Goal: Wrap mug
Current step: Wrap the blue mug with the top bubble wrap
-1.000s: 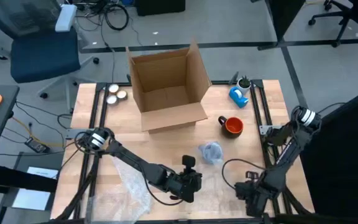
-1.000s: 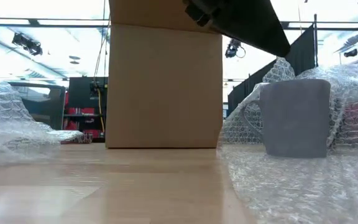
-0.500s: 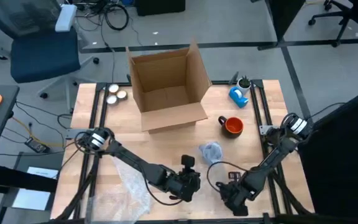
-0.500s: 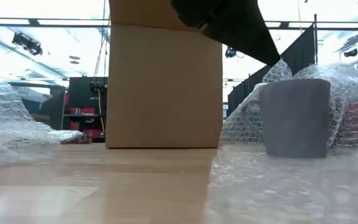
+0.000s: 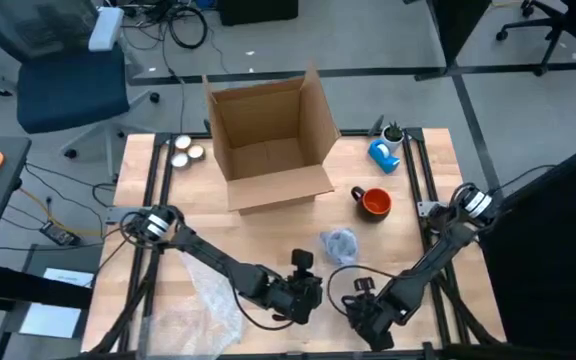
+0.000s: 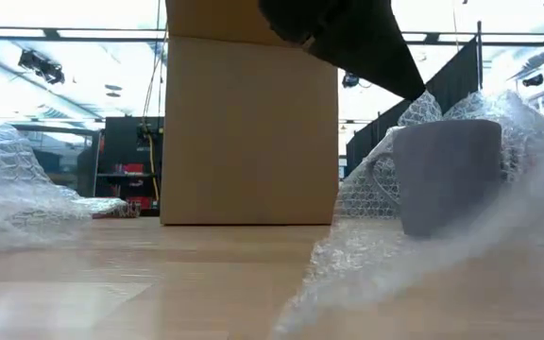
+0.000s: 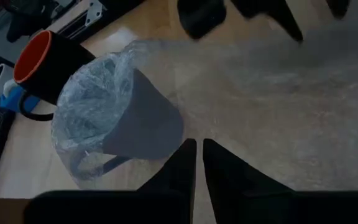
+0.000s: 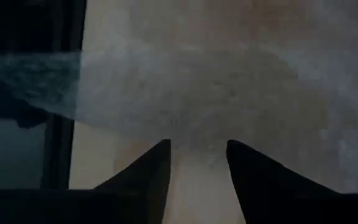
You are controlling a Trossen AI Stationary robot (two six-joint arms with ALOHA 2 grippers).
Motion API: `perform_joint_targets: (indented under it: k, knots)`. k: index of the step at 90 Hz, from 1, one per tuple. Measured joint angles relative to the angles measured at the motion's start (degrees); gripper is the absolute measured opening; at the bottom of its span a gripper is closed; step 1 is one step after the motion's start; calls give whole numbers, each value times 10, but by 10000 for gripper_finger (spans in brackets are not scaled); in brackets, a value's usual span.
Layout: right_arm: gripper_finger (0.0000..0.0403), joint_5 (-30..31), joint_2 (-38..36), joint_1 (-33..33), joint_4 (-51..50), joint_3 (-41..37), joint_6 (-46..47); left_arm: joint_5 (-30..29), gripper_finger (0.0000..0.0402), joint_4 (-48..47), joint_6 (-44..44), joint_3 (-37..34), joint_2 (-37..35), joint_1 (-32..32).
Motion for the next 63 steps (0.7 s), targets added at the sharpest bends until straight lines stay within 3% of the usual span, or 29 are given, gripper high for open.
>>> perform_joint_targets:
  k: [15, 30, 63]
  knots:
    - [135, 5, 20, -18, 1, 7, -24, -30, 15, -91, 7, 21, 1, -4]
    - [134, 36, 19, -23, -27, 47, -44, -109, 15, -220, -17, 54, 1, -17]
    - [134, 54, 18, 2, -80, 77, -22, -101, 15, -320, -140, 29, 0, -48]
